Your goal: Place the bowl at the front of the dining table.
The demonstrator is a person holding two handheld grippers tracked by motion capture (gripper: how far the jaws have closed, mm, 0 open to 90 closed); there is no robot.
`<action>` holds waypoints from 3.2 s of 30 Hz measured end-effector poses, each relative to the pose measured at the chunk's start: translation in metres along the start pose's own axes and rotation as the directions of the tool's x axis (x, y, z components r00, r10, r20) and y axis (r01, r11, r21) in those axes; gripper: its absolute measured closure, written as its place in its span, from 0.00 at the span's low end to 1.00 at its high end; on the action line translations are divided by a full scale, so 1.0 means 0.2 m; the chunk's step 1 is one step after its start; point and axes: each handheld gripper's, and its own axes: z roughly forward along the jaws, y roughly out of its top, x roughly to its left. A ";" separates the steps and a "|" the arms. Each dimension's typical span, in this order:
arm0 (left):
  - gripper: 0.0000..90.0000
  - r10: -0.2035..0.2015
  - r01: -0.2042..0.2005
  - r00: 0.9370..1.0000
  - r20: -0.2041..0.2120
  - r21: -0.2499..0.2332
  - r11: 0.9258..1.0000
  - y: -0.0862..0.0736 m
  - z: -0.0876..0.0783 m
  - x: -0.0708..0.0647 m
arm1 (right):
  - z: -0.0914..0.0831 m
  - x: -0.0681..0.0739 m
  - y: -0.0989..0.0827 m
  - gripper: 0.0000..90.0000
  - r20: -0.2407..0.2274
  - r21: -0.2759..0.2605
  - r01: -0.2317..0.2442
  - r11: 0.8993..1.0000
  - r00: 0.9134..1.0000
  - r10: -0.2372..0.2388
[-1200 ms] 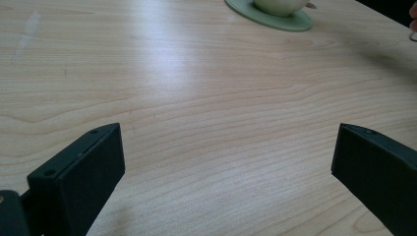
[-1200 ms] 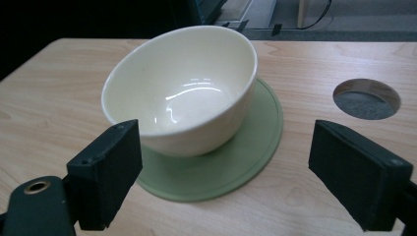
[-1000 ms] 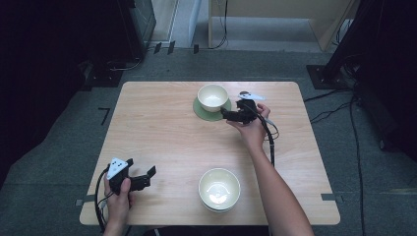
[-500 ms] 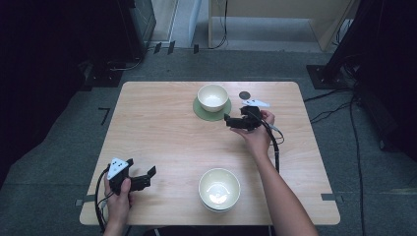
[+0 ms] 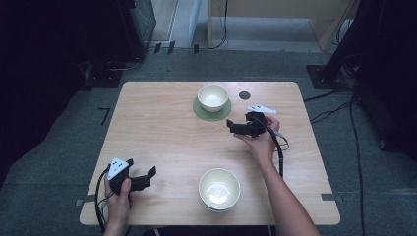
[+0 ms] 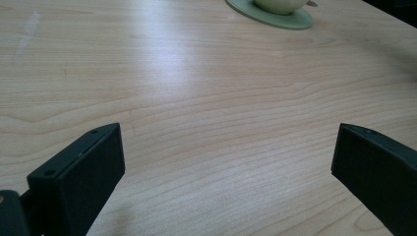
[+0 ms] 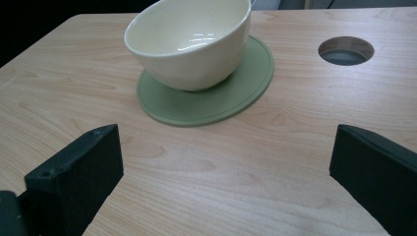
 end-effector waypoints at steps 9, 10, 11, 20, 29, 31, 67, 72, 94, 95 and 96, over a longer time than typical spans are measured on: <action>0.00 0.003 -0.003 1.000 -0.002 0.002 1.000 0.00 0.00 0.00 | -0.06 -0.02 -0.06 0.00 0.013 0.005 0.002 1.000 1.000 -0.002; 0.00 0.004 -0.004 1.000 -0.002 0.002 1.000 0.00 0.00 0.00 | -0.07 -0.02 -0.07 0.00 0.014 0.003 0.002 1.000 1.000 -0.002; 0.00 0.004 -0.004 1.000 -0.003 0.002 1.000 0.00 0.00 0.00 | -0.07 -0.03 -0.07 0.00 0.016 0.003 0.000 1.000 1.000 0.000; 0.00 0.006 -0.006 1.000 -0.003 0.002 1.000 0.00 0.00 0.00 | -0.12 -0.04 -0.13 0.00 0.019 0.009 -0.001 1.000 1.000 0.001; 0.00 0.006 -0.006 1.000 -0.004 0.002 1.000 0.00 0.00 -0.01 | -0.17 -0.06 -0.18 0.00 0.031 0.007 0.004 1.000 0.999 -0.005; 0.00 0.006 -0.006 1.000 -0.004 0.002 1.000 0.00 0.00 -0.01 | -0.18 -0.06 -0.19 0.00 0.036 0.007 0.006 1.000 0.999 -0.006; 0.00 0.014 -0.014 1.000 -0.011 0.006 1.000 0.00 0.00 -0.01 | -0.41 -0.20 -0.39 0.00 0.113 0.001 -0.019 1.000 0.993 0.018; 0.00 0.015 -0.015 1.000 -0.012 0.006 1.000 0.00 0.00 -0.01 | -0.44 -0.21 -0.41 0.00 0.118 -0.002 -0.018 1.000 0.993 0.018; 0.00 0.023 -0.022 1.000 -0.017 0.007 1.000 -0.01 0.00 -0.02 | -0.57 -0.29 -0.54 0.00 0.157 0.030 -0.021 0.999 0.988 0.016; 0.00 0.022 -0.022 1.000 -0.017 0.007 1.000 -0.01 0.00 -0.02 | -0.58 -0.29 -0.55 0.00 0.159 0.028 -0.024 0.999 0.987 0.020; 0.00 0.023 -0.023 1.000 -0.017 0.007 1.000 -0.01 0.00 -0.02 | -0.59 -0.30 -0.55 0.00 0.160 0.027 -0.026 0.999 0.987 0.021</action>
